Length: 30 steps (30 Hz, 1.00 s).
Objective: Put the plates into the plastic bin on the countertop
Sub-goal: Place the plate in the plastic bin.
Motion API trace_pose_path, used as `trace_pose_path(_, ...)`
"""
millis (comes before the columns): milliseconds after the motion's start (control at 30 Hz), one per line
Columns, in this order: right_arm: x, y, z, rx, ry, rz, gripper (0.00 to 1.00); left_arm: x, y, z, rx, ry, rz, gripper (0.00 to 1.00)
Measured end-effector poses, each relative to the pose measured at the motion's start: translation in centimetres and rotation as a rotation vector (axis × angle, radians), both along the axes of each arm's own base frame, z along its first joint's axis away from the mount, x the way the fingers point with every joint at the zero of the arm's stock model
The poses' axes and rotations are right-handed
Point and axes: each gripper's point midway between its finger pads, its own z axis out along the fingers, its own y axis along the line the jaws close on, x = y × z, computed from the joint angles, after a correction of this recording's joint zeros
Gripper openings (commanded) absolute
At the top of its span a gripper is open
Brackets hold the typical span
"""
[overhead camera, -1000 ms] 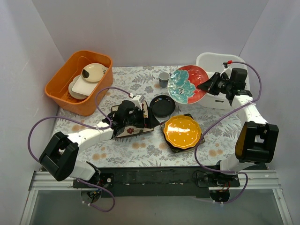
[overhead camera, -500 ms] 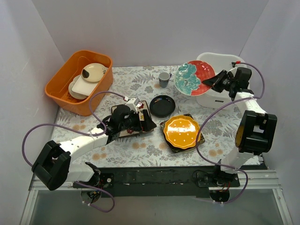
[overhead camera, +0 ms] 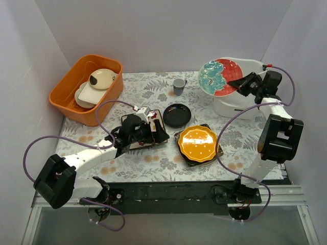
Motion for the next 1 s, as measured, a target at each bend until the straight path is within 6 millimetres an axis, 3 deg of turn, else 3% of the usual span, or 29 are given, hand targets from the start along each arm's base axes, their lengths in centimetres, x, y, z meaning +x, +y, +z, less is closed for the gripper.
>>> trace_pose_path(300, 0.2, -2.5, 0.4, 0.002, -0.011, -0.052, 0.01, -0.1, 0.1, -0.5, 0.007, 0.009, 0.002, 0.98)
trace_pose_path(533, 0.5, -4.3, 0.2, -0.021, -0.017, -0.107, 0.01, -0.2, -0.1, -2.2, 0.036, 0.045, -0.016, 0.98)
trace_pose_path(733, 0.5, -5.1, -1.0, -0.062, 0.022, -0.153, 0.01, -0.1, -0.7, -2.8, 0.039, 0.054, -0.045, 0.98)
trace_pose_path(1000, 0.5, -5.7, -0.5, -0.097, 0.013, -0.184, 0.01, 0.1, -1.4, -2.4, 0.018, 0.039, -0.071, 0.98)
